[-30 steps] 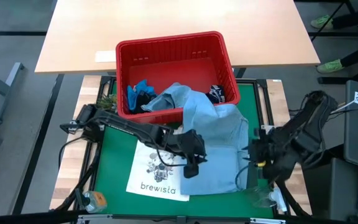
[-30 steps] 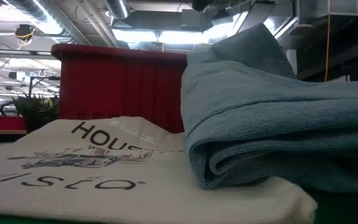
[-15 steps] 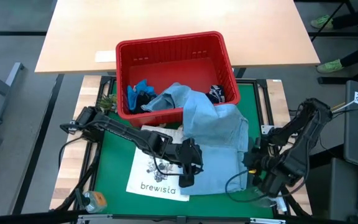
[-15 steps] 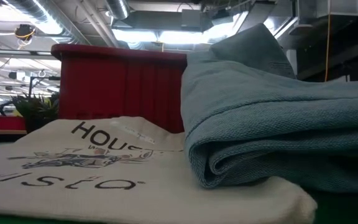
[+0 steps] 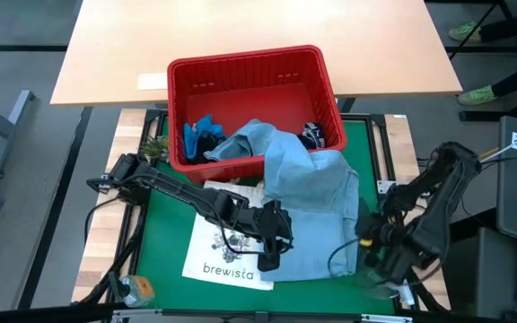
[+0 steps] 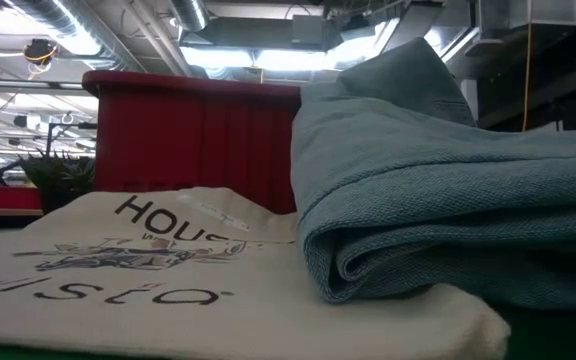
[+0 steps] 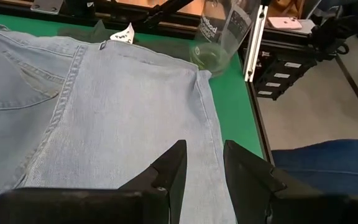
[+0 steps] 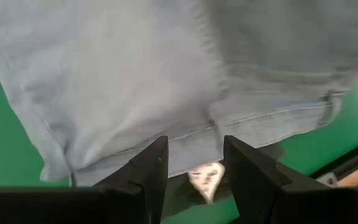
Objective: Fold Laundry from Bin
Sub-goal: Fold the light blue jeans
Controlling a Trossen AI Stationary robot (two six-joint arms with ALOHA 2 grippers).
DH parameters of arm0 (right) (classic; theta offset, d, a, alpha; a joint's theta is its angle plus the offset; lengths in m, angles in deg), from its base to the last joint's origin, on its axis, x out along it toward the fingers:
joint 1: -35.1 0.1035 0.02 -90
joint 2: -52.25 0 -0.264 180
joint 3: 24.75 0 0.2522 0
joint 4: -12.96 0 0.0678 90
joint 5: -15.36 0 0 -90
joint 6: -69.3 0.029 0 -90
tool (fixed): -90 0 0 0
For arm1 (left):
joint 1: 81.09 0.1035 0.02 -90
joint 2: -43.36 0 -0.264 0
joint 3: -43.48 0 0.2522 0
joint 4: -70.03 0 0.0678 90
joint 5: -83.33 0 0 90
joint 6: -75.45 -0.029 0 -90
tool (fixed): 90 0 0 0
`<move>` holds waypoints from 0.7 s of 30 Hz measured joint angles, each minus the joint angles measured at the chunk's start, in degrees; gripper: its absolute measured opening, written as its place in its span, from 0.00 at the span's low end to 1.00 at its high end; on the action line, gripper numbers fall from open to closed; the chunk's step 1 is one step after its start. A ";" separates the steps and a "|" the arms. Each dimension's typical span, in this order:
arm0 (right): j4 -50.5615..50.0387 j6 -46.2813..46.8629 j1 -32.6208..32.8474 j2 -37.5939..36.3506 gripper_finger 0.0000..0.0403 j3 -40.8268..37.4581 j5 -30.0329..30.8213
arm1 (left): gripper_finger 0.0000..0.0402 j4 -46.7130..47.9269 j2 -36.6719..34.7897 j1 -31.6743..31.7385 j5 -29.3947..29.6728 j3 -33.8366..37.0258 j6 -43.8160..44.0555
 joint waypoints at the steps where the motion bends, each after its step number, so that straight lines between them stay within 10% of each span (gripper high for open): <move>1: -1.20 0.20 -0.02 -1.74 0.38 0.00 0.83 | 0.25 0.02 0.00 0.00 0.00 0.00 -0.02; 21: 42.44 9.01 -0.02 -19.36 0.38 -34.43 6.76 | 0.25 -0.02 0.00 0.11 0.00 0.00 -3.10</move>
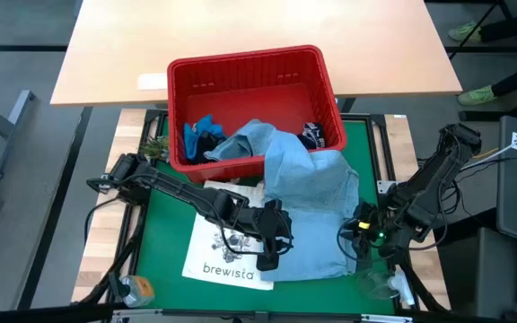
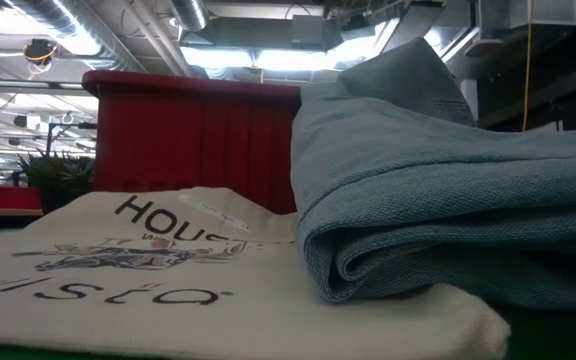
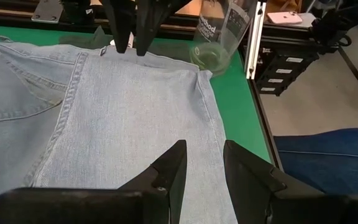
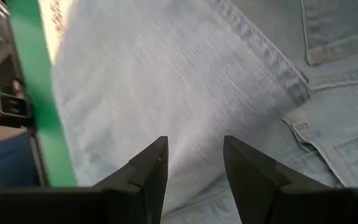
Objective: Fold Laundry from Bin
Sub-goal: Fold the light blue jeans
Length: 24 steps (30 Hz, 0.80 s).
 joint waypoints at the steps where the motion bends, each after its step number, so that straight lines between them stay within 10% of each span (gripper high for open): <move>1: -0.14 -0.04 0.00 0.37 0.38 -0.17 -0.44 | 0.25 0.02 0.00 0.00 0.00 0.00 0.02; 24: -2.73 -3.16 -4.08 9.58 0.38 -0.21 -0.65 | 0.25 -0.01 0.00 -0.10 0.02 0.00 0.68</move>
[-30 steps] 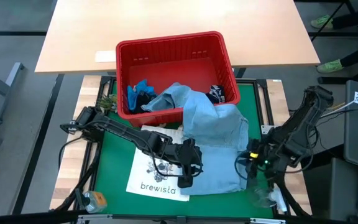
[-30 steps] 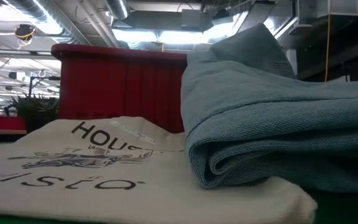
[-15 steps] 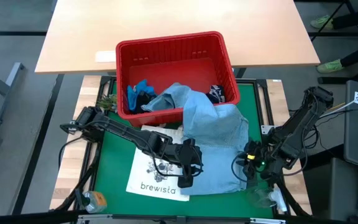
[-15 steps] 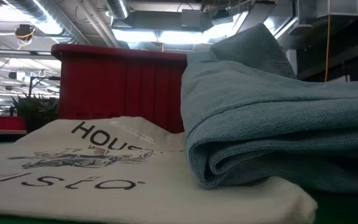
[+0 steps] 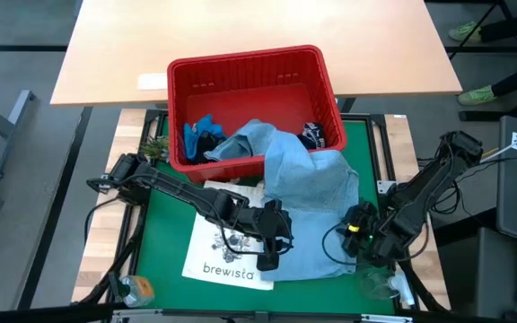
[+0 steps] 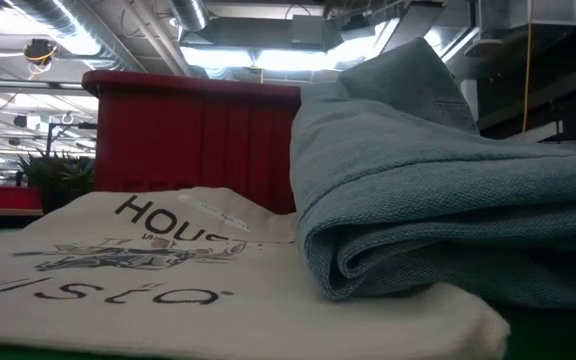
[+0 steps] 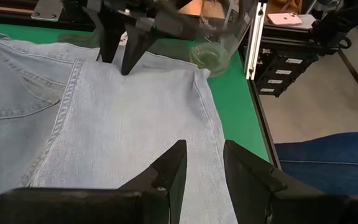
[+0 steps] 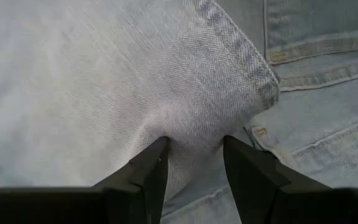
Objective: Fold Laundry from Bin
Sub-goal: Fold the light blue jeans
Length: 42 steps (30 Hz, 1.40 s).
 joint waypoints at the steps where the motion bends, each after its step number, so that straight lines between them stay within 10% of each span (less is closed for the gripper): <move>1: 0.02 -0.25 -0.38 0.45 0.38 0.00 -0.28 | 0.25 0.02 0.00 0.01 0.00 0.00 0.00; 14: -0.25 -5.51 -1.19 0.26 0.03 0.62 -2.97 | 0.25 0.02 0.00 -0.04 0.00 0.00 0.04; 42: -27.74 -7.46 -1.19 0.37 0.03 13.22 -19.49 | 0.25 2.21 0.02 -1.30 0.58 0.00 -0.46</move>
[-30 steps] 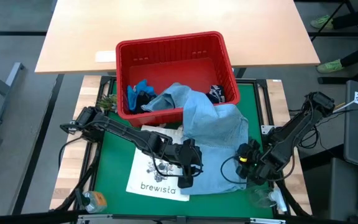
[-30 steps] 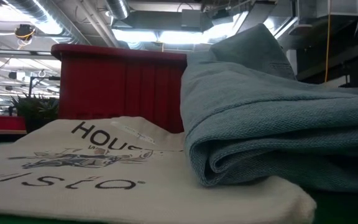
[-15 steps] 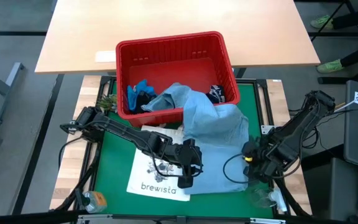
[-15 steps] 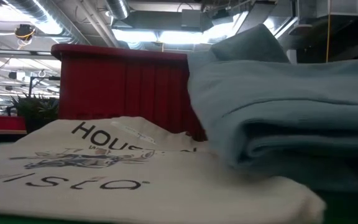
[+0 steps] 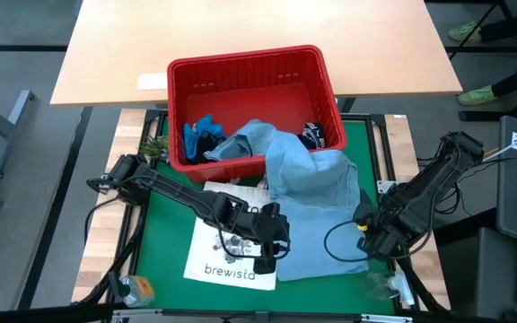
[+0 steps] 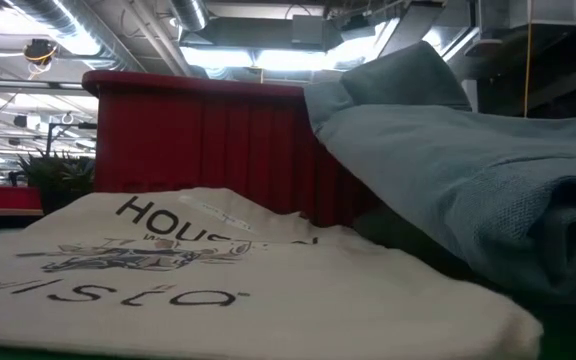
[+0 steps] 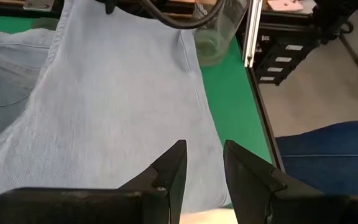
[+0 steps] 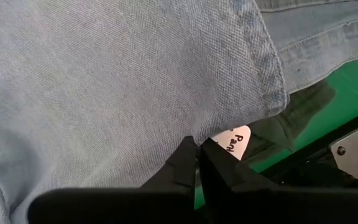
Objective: Fold Laundry from Bin
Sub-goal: Fold the light blue jeans
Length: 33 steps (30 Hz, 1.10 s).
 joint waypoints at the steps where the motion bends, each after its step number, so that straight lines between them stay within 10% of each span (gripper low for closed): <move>1: 0.00 0.00 0.00 0.22 0.03 0.00 0.00 | 0.25 0.44 0.00 -0.22 0.64 0.00 -0.02; 14: -0.53 -1.32 0.00 1.22 0.04 -0.04 -0.07 | 0.25 3.64 0.00 -1.01 7.33 0.00 -0.11; 25: -3.73 -1.81 0.00 1.11 0.31 -0.07 -3.60 | 0.25 3.65 0.00 -0.82 7.37 0.00 -0.15; 33: -5.86 -5.11 0.04 1.00 0.32 3.11 -4.37 | 0.25 3.69 0.67 0.86 10.32 0.01 -0.17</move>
